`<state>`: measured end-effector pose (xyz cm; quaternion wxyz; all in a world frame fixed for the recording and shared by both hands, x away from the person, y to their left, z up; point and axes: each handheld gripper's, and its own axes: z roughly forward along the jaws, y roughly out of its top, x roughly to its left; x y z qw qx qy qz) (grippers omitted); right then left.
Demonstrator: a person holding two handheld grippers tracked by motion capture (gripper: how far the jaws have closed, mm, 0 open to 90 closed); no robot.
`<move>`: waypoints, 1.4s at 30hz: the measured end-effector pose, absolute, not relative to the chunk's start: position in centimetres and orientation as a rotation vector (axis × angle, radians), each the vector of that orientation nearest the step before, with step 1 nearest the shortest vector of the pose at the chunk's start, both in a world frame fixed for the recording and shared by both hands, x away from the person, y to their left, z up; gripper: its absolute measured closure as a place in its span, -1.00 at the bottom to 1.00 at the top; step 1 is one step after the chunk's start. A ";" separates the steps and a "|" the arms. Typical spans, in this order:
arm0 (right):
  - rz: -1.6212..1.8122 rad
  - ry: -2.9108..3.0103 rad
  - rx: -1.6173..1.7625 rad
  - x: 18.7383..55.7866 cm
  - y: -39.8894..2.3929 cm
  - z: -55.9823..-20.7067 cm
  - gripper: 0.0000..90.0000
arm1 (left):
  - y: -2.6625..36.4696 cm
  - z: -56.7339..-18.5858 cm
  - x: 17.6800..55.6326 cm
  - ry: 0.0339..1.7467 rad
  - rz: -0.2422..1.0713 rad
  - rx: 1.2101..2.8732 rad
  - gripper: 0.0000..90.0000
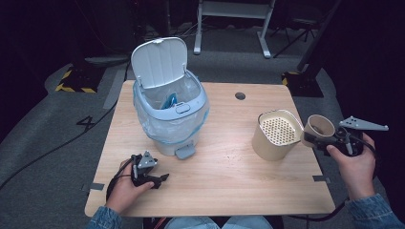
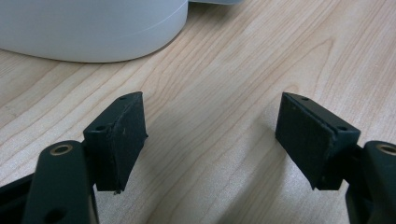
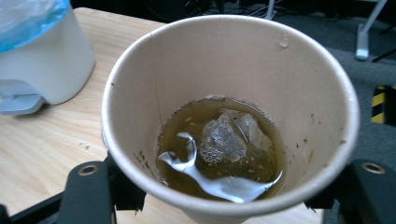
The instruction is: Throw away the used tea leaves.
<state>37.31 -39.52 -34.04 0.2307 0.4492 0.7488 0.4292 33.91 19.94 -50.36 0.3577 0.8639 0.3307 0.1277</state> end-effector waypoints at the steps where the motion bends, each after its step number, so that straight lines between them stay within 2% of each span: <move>1: 1.169 2.055 1.224 37.6 -39.7 -33.9 -0.28 | 19.9 -50.4 33.9 0.856 0.326 2.226 -0.45; 20: 0.908 2.091 0.994 41.1 -39.6 -33.7 -0.27 | 19.9 -50.4 33.9 0.860 0.327 2.226 -0.45; 42: 0.559 2.119 0.689 42.7 -36.8 -34.0 -0.26 | 19.9 -50.4 33.9 0.859 0.327 2.226 -0.45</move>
